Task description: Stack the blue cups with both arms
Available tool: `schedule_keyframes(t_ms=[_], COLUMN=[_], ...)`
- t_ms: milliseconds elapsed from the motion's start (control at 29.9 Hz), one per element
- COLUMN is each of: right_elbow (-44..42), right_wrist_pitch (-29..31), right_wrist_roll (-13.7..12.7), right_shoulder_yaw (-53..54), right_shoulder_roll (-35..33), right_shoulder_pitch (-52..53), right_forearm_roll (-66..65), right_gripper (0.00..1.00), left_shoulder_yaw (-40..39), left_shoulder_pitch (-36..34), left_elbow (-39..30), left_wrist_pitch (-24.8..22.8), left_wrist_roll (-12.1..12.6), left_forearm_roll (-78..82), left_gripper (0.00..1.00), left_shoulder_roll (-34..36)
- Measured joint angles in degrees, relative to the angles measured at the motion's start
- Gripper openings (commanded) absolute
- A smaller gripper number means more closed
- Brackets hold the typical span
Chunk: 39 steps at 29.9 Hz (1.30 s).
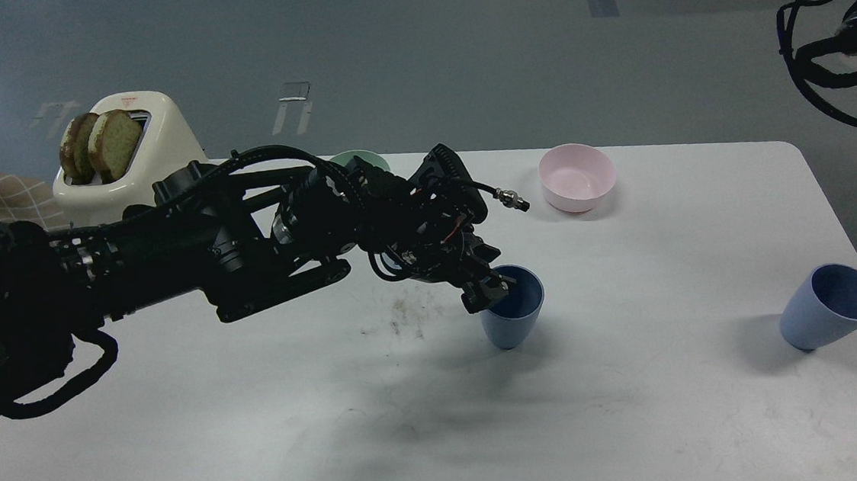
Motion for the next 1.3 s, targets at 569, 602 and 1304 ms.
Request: schedule_keyframes(t_ms=[569,602,1304], right_elbow=[2.57,3.4,24.84], right_wrist_pitch=[0.0,0.0,0.01], right_wrist_roll=[-0.02,-0.03,-0.03], right_shoulder_yaw=[-0.02,-0.07,-11.64], right_shoulder_roll=[-5.67,-6.82,-37.91], right_shoulder_pitch=[-0.92,-1.22,-4.22], right_forearm_roll=[0.19,0.19,-17.1], right_gripper=[1.0,1.0,1.0], left_shoulder_yaw=[-5.47,-6.82,-27.64], left_shoulder_pitch=[-10.09,-10.1,10.38], left_elbow=[-2.44,-2.36,9.15], left_wrist_pitch=[0.0,0.0,0.02], left_wrist_roll=[0.28,0.31,-0.21], left_forearm_roll=[-33.34,-37.29,-82.49], left_gripper=[0.97,0.97,0.97], left_shoulder_roll=[13.55,15.43,28.19])
